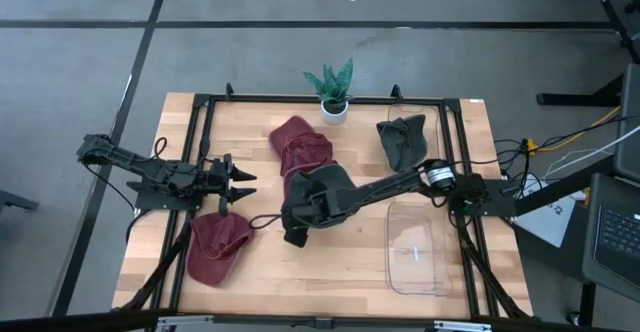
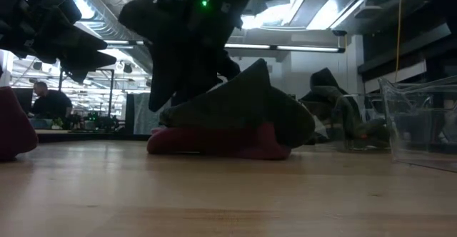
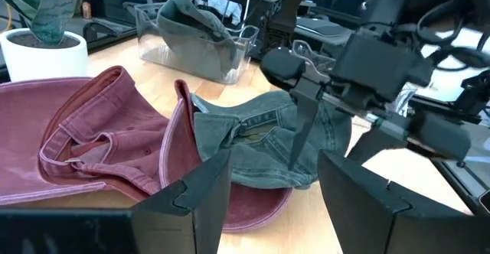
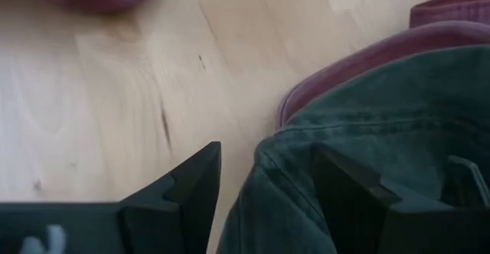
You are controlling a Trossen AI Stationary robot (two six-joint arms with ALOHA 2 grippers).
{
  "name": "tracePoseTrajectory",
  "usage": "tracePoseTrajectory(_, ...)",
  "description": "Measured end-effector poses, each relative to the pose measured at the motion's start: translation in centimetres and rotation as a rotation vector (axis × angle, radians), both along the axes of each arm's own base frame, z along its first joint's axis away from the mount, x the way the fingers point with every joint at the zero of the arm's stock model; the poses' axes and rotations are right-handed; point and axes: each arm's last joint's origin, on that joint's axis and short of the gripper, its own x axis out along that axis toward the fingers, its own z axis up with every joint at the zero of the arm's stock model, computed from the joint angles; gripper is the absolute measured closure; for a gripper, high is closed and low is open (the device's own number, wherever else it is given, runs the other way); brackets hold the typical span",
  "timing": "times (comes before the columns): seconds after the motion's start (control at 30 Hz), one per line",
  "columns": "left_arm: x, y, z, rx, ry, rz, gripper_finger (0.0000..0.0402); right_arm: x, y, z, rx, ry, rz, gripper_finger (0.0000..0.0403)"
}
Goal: Pick & Place hat
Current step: Put the black cap into the top transparent bin
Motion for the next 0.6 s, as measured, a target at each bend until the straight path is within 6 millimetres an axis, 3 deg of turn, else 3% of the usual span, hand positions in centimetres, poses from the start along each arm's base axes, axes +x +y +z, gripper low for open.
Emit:
tracePoseTrajectory(0.3, 0.0, 0.0, 0.0, 0.000, 0.000, 0.000, 0.0211, -0.2, 0.1, -2.6, -0.035, 0.113, 0.007, 0.0202)
tracePoseTrajectory(0.43, 0.0, 0.0, 0.0, 0.000, 0.000, 0.000, 0.0211, -0.4, 0.0, -2.7, -0.085, 0.144, 0.030, 0.0204)
tracePoseTrajectory(0.6, 0.0, 0.0, 0.0, 0.000, 0.000, 0.000, 0.0211, -0.7, -0.2, -2.8, -0.124, 0.172, 0.018, 0.0245)
